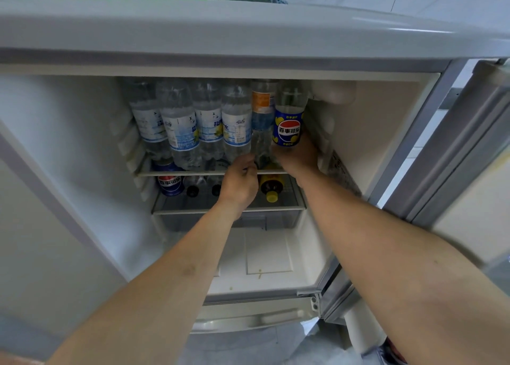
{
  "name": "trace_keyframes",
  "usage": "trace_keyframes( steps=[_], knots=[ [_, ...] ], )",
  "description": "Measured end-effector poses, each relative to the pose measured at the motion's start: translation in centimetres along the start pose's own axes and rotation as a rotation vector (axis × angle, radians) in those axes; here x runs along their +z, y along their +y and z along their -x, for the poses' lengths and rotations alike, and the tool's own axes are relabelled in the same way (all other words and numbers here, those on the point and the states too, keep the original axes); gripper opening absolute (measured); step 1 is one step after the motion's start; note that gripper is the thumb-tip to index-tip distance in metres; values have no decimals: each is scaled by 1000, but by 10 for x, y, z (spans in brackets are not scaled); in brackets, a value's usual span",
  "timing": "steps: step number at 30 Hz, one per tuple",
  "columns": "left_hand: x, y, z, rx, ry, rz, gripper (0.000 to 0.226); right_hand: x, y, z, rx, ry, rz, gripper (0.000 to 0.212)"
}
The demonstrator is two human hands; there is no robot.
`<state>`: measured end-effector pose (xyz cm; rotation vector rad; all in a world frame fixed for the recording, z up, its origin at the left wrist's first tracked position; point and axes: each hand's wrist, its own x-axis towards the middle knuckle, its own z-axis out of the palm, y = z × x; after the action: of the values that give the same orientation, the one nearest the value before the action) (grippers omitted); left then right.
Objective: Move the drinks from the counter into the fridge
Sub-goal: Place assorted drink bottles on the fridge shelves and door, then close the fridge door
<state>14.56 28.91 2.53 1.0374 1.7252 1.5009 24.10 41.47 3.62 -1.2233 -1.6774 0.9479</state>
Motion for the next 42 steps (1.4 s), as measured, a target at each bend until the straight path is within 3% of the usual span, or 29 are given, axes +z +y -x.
trace_keyframes(
  steps=[4,9,16,22,25,31,37,42],
  knots=[
    [-18,-2,13,33,77,48,25,5,-3,17,31,100,-54,70],
    [-39,-18,43,88,185,96,20,3,-12,76,-170,280,-94,38],
    [-45,-53,109,87,209,192,26,-12,29,190,-28,77,-60,5],
    [-25,-97,170,2,144,193,23,-49,78,284,85,102,-47,10],
    [-7,-103,197,-68,90,200,22,-80,97,309,187,139,-38,6],
    [34,-95,246,-21,-41,155,18,-153,111,331,222,282,-87,16],
    [91,-90,296,-29,-3,181,26,-256,140,350,242,403,-131,14],
    [172,-68,337,-1,37,185,26,-379,177,346,200,524,-102,12]
  ],
)
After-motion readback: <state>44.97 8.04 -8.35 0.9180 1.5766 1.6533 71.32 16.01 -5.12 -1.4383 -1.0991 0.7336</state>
